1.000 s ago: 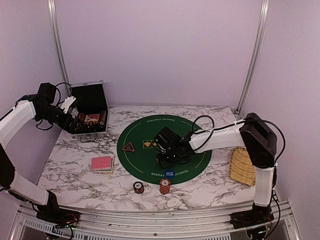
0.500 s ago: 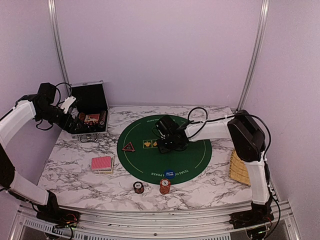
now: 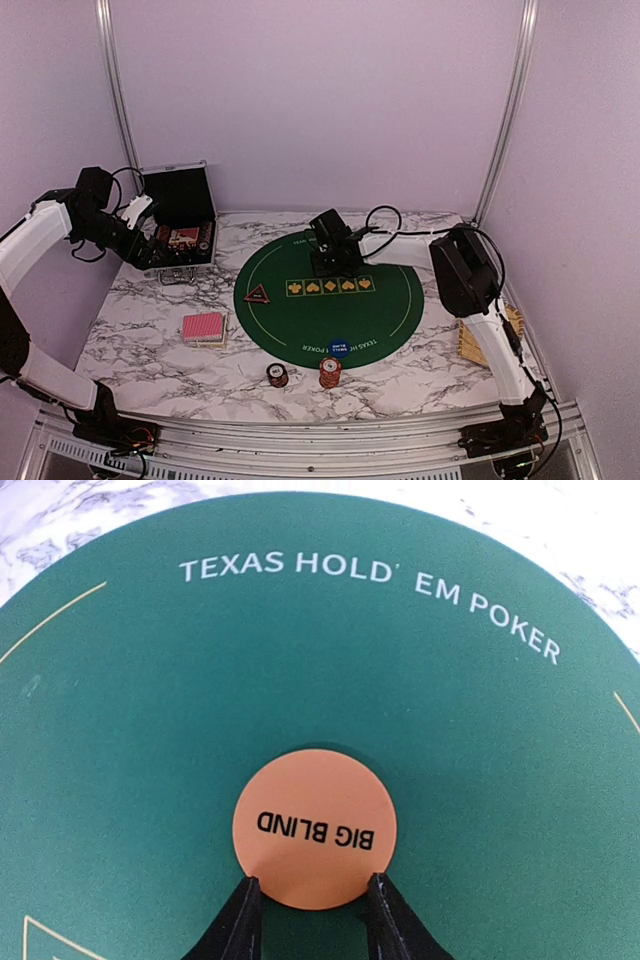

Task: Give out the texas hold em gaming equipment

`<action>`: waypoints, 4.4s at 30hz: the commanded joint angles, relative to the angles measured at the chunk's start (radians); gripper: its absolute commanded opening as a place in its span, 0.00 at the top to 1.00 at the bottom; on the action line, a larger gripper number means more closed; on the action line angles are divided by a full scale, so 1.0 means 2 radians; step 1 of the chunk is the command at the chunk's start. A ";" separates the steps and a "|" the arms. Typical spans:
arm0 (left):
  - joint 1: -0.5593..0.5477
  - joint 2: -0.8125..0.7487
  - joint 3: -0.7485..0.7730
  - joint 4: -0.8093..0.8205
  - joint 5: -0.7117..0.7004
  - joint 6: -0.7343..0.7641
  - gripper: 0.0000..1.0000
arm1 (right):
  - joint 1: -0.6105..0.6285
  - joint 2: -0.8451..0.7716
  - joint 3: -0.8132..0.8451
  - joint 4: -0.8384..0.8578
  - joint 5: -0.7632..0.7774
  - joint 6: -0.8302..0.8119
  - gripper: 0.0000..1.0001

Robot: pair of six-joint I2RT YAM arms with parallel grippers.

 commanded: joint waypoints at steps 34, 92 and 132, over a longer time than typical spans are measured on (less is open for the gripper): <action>-0.003 -0.011 0.012 -0.042 0.012 0.014 0.01 | 0.052 -0.226 -0.221 -0.043 -0.184 -0.126 0.21; -0.004 -0.013 0.032 -0.043 0.010 0.022 0.01 | 0.095 -0.323 -0.382 -0.085 -0.106 -0.103 0.36; -0.004 -0.008 0.038 -0.044 0.006 0.025 0.01 | 0.066 -0.373 -0.363 -0.100 -0.111 -0.087 0.28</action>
